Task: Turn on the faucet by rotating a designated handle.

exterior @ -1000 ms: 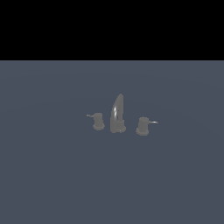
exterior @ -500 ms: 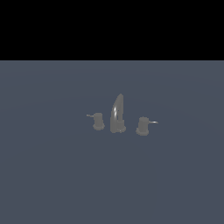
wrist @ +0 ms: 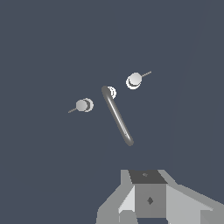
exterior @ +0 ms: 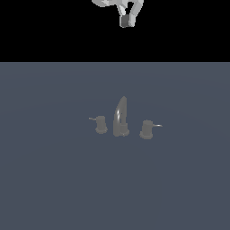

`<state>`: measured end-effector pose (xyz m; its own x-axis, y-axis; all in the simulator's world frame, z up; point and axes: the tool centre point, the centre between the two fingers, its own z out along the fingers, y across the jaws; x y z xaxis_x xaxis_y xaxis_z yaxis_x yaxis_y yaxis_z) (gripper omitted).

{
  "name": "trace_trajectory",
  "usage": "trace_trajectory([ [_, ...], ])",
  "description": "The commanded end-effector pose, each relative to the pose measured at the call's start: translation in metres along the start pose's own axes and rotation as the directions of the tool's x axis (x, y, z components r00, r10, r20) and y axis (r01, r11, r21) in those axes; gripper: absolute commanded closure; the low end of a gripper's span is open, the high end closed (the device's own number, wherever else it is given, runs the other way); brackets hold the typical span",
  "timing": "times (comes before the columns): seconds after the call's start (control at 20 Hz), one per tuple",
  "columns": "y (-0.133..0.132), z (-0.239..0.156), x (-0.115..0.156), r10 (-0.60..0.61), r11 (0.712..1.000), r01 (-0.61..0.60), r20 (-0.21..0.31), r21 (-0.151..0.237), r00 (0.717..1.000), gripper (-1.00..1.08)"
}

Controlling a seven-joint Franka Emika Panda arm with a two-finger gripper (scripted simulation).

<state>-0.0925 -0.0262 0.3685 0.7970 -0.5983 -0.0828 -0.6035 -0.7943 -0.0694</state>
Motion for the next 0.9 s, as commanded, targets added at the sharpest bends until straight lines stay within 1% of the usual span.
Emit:
trace_trajectory([
  [0.0, -0.003, 0.017, 0.020, 0.088, 0.996, -0.088, 0.000, 0.006, 0.996, 1.08],
  [0.2, -0.005, 0.047, 0.050, 0.225, 0.974, -0.225, -0.001, 0.011, 0.974, 1.08],
  [0.4, -0.003, 0.078, 0.078, 0.359, 0.933, -0.359, -0.005, 0.014, 0.933, 1.08],
  [0.6, 0.002, 0.113, 0.105, 0.486, 0.874, -0.486, -0.013, 0.016, 0.874, 1.08],
  [0.7, 0.005, 0.130, 0.118, 0.546, 0.838, -0.546, -0.018, 0.017, 0.838, 1.08],
  [0.85, 0.012, 0.158, 0.136, 0.631, 0.776, -0.630, -0.028, 0.018, 0.776, 1.08],
])
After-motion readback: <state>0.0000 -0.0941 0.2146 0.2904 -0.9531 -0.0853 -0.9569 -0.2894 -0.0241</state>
